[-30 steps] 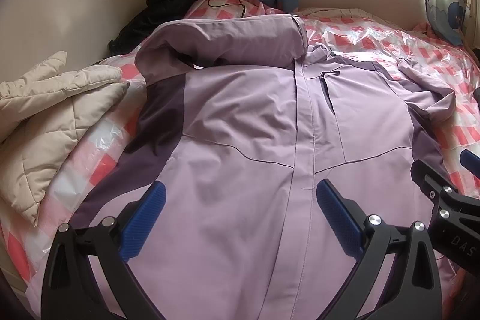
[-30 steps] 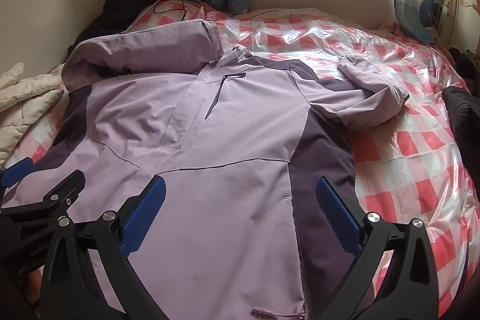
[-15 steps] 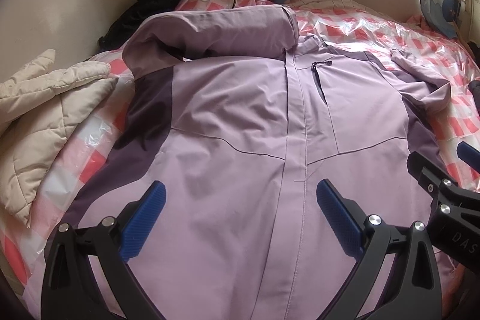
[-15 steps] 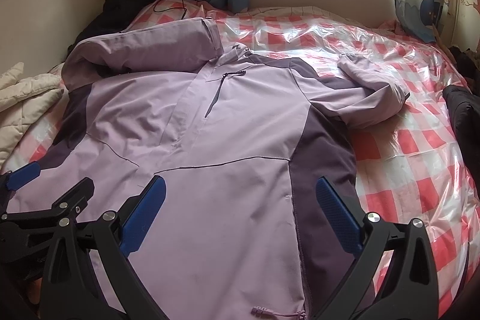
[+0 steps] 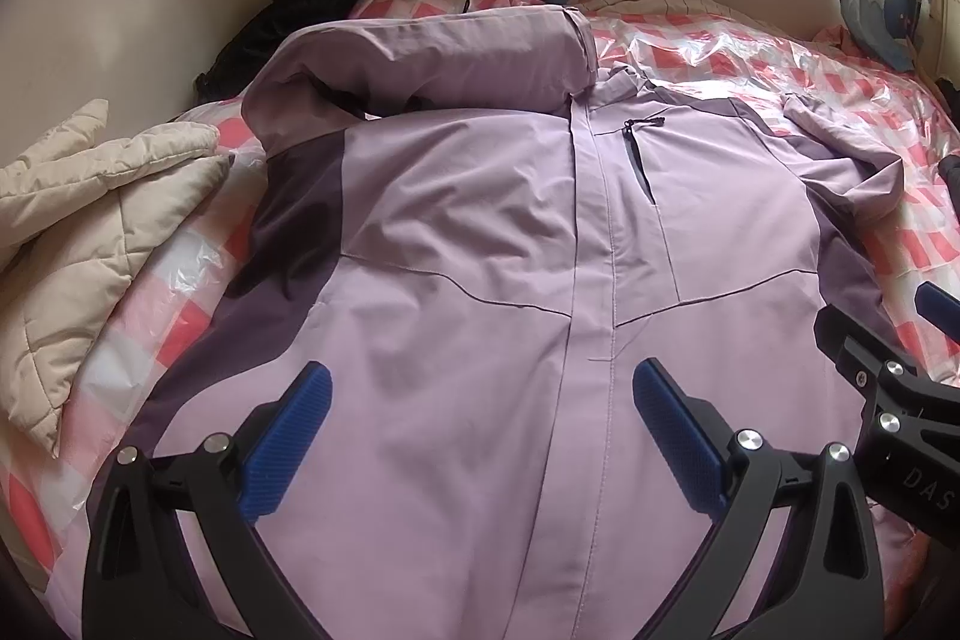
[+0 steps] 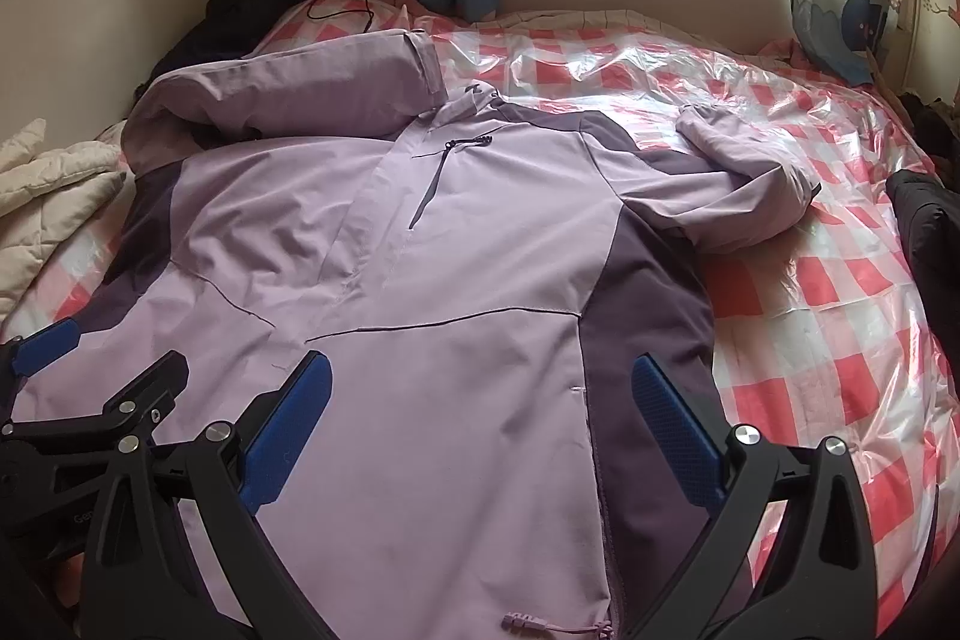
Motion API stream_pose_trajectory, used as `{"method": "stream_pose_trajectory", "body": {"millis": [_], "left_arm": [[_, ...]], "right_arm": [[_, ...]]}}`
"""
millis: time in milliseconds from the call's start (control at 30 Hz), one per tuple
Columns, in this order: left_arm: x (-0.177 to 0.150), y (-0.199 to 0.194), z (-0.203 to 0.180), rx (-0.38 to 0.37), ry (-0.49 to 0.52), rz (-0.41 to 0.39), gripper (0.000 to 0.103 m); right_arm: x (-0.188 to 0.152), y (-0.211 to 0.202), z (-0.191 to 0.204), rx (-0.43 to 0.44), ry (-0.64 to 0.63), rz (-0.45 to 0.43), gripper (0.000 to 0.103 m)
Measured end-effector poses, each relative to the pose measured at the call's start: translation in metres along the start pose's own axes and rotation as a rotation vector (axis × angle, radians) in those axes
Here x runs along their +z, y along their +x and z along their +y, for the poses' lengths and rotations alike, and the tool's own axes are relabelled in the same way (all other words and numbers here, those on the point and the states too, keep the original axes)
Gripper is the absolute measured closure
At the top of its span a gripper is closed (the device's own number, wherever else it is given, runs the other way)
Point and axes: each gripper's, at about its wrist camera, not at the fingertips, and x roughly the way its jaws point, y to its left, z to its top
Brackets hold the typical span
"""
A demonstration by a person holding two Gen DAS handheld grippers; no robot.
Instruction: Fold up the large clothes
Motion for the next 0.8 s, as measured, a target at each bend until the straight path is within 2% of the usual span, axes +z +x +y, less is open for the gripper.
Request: {"method": "stream_pose_trajectory", "body": {"millis": [433, 800], "left_arm": [[-0.0014, 0.0053, -0.0038, 0.016, 0.010, -0.019, 0.006], [0.0018, 0.0032, -0.0021, -0.011, -0.024, -0.039, 0.006]], "right_arm": [[-0.0045, 0.0064, -0.0017, -0.009, -0.005, 0.019, 0.006], [-0.0031, 0.0060, -0.0039, -0.009, -0.002, 0.020, 0.006]]}}
